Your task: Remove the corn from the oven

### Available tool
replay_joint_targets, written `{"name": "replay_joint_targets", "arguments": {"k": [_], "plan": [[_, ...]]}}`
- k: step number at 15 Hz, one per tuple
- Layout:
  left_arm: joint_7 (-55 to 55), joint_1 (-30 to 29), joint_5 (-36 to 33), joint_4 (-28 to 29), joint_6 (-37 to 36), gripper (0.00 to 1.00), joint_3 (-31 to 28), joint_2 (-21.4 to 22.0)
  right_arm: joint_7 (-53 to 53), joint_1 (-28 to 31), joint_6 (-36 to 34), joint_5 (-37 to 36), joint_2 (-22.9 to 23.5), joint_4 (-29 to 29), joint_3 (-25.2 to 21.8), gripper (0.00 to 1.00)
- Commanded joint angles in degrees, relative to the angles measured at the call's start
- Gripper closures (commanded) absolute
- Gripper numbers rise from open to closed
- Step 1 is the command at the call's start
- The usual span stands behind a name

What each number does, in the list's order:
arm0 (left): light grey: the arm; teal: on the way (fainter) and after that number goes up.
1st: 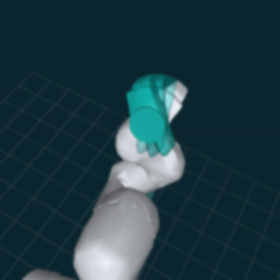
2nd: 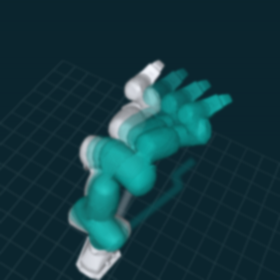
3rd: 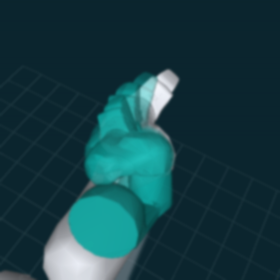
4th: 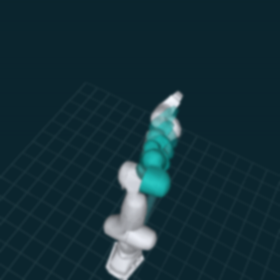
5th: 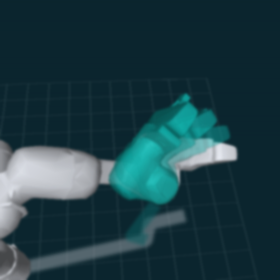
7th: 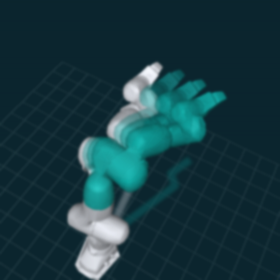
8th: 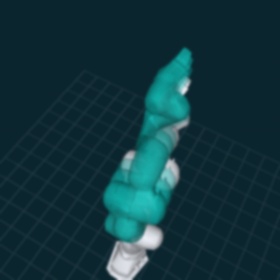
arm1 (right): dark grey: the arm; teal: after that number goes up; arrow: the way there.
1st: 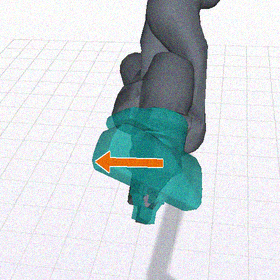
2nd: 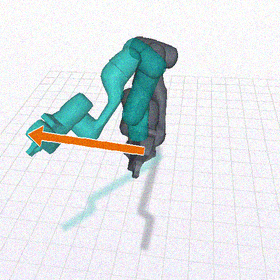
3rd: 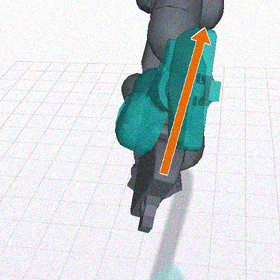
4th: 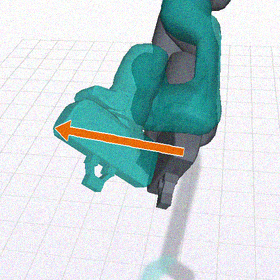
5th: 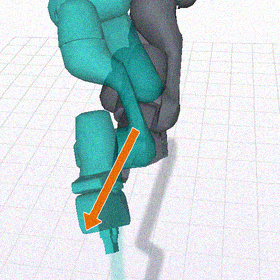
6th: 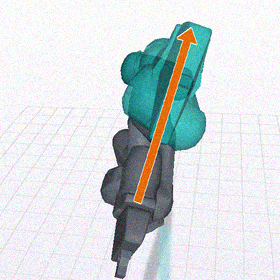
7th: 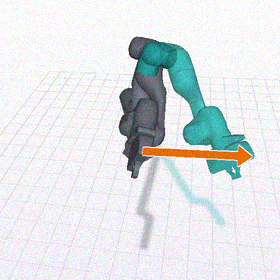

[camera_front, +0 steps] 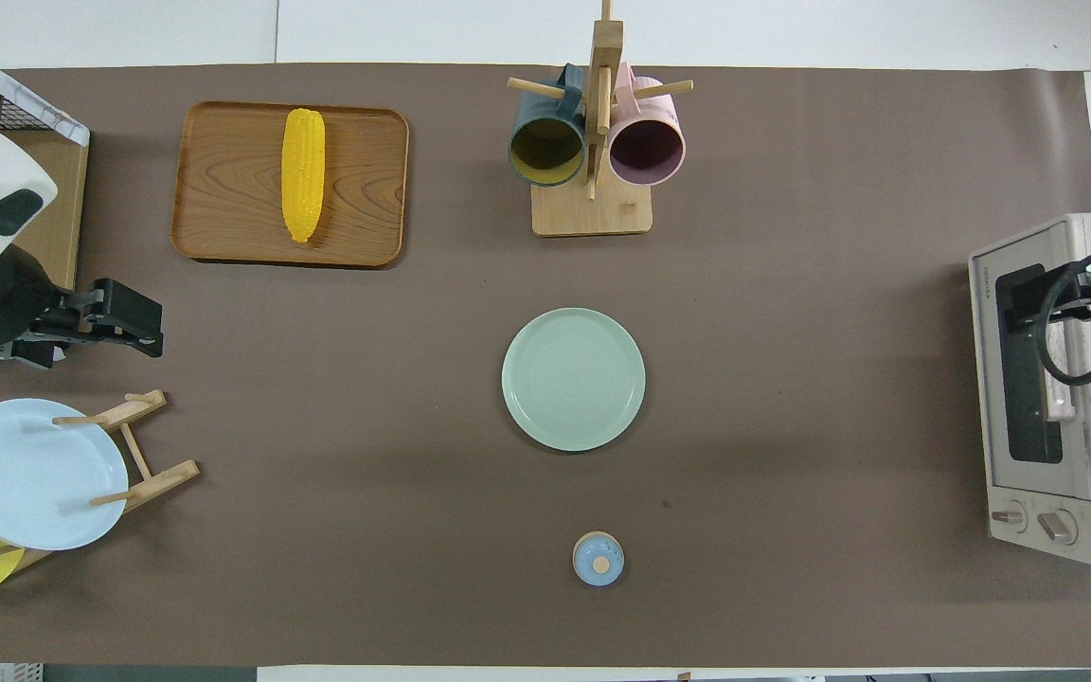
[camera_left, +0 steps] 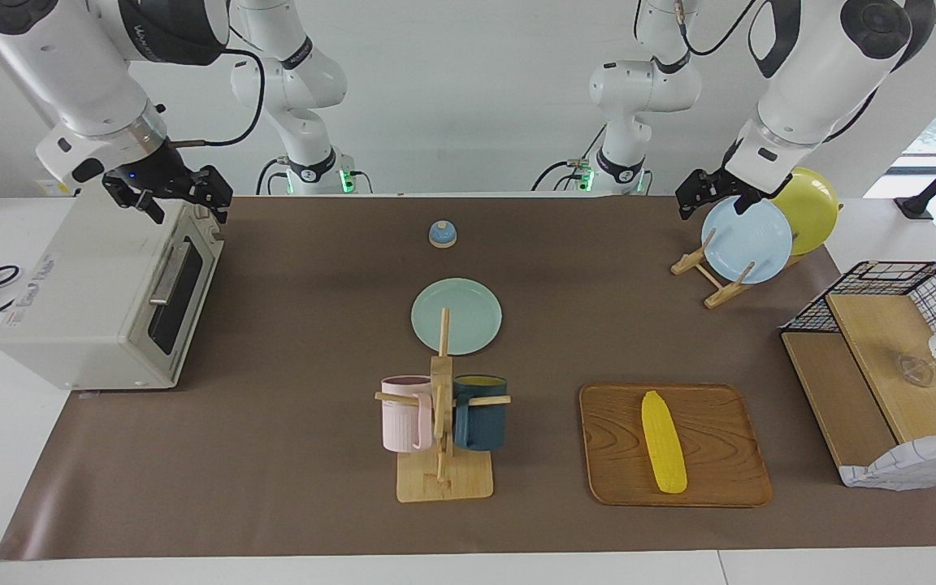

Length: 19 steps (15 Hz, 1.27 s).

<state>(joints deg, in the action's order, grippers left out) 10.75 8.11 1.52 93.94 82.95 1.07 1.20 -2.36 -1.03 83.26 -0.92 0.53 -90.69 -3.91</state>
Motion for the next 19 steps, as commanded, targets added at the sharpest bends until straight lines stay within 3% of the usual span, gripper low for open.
{"name": "replay_joint_targets", "arguments": {"k": [1, 19], "plan": [[0.2, -2.1, -0.7, 1.2, 1.9, 0.00, 2.3, 1.4, -1.2, 1.2, -0.9, 1.1, -0.3, 0.2, 0.7, 0.00], [0.1, -2.0, 0.2, -0.1, 2.7, 0.00, 3.1, 1.1, -1.2, 1.2, -1.0, 1.1, -0.3, 0.1, 0.7, 0.00]]}}
